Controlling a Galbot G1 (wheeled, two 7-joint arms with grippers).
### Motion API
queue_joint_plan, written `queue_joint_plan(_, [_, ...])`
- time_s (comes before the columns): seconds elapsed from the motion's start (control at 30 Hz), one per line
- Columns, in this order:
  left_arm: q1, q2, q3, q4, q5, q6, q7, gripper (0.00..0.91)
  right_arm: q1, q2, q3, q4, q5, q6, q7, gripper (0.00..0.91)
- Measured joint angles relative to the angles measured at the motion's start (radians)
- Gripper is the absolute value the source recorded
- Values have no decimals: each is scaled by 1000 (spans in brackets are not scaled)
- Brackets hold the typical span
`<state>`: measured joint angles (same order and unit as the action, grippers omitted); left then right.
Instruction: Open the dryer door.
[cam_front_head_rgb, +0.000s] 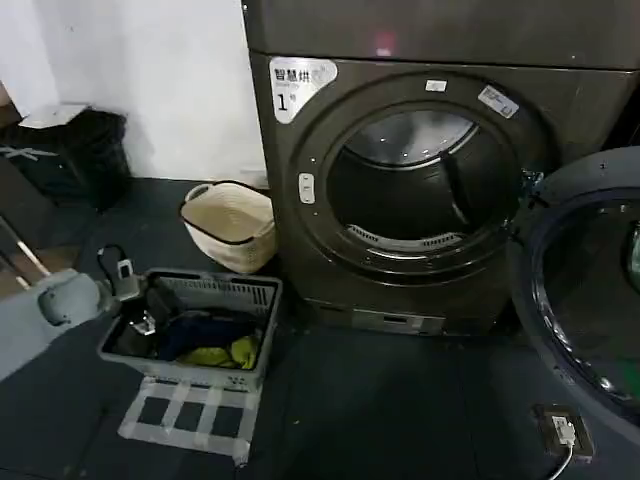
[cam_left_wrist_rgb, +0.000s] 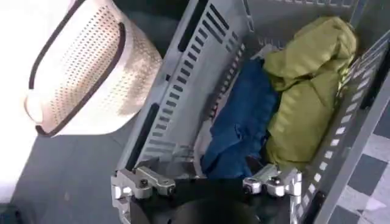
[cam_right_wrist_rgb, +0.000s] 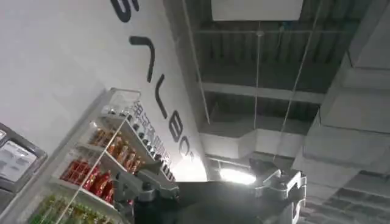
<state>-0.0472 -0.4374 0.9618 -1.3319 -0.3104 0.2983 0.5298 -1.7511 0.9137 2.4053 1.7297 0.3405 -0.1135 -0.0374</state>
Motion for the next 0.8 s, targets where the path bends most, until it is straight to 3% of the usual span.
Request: queue_joint_plan(0.8, [-21, 61, -1, -42, 6, -9, 31, 907, 12, -6, -15, -4, -12, 5, -8, 907])
